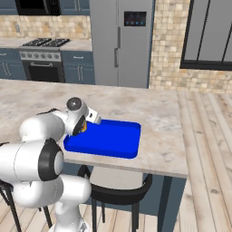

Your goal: There is a tray on the dining counter. Grab the cup, mug, and pitcher and place them on the tray. The pitcher may be placed next to the tray if it cannot fit the tray.

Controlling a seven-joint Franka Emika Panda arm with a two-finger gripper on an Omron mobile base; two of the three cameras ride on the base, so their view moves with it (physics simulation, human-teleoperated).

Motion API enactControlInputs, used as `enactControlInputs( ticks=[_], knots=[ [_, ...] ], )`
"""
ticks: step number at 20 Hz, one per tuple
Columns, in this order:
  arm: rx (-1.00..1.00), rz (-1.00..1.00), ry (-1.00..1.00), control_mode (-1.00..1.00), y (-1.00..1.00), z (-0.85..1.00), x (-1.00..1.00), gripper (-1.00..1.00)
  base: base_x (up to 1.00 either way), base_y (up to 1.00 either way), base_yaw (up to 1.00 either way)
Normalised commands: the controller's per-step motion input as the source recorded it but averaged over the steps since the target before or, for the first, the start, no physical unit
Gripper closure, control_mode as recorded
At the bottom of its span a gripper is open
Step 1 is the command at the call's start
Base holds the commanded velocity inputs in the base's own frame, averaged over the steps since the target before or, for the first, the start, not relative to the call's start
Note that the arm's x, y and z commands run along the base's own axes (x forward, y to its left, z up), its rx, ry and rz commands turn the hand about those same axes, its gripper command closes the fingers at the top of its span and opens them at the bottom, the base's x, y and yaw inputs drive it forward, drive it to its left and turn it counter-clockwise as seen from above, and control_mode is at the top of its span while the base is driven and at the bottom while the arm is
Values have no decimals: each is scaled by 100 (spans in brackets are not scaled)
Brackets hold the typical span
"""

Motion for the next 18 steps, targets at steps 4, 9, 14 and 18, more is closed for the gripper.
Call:
enactControlInputs(
  ticks=[4,9,14,18],
  knots=[
    [0,0,0,-100,0,-6,8,100,0,0,0],
    [0,0,0,-100,0,-19,2,100,0,0,0],
    [0,0,0,-100,0,-23,2,100,0,0,0],
    [0,0,0,-100,0,-21,1,100,0,0,0]
  ],
)
